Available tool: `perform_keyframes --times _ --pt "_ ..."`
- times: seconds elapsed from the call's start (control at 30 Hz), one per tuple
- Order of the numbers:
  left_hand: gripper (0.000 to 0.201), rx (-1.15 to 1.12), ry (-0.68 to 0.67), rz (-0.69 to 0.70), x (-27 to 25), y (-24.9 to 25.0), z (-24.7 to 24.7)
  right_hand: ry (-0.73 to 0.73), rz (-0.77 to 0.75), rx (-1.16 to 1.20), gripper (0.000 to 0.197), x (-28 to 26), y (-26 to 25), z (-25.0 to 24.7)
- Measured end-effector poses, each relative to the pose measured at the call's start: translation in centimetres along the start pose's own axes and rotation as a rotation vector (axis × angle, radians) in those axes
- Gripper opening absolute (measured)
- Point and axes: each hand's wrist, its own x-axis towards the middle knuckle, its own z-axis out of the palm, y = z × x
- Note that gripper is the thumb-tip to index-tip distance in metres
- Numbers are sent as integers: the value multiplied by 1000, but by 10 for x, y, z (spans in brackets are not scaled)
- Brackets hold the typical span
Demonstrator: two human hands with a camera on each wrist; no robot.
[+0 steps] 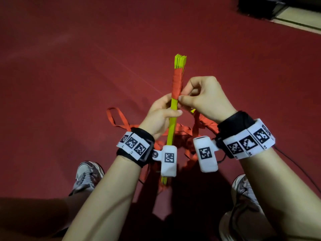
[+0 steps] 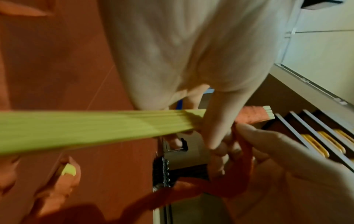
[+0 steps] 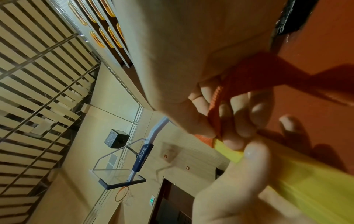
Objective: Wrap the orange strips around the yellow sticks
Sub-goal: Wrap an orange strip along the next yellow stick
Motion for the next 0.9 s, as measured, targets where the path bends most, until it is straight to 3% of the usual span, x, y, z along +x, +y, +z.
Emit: perform_keyframes --times 0.17,0.27,0.4,0.57,0.77,0.9 --pt "47 227 37 88 -3 5 -9 3 -37 -177 13 -4 -9 1" --pt "56 367 113 193 -4 3 -6 -26 8 -306 9 -3 -13 -1" --pt "51 343 104 257 -6 2 -2 -26 50 -377 17 -2 -15 -1" --pt "48 154 198 183 -4 1 -8 -119 138 -418 19 -2 -5 0" --pt "53 280 217 223 -3 10 -4 18 250 -497 17 -1 3 -3" --pt "54 361 223 293 0 19 2 -12 352 -611 42 7 7 -19"
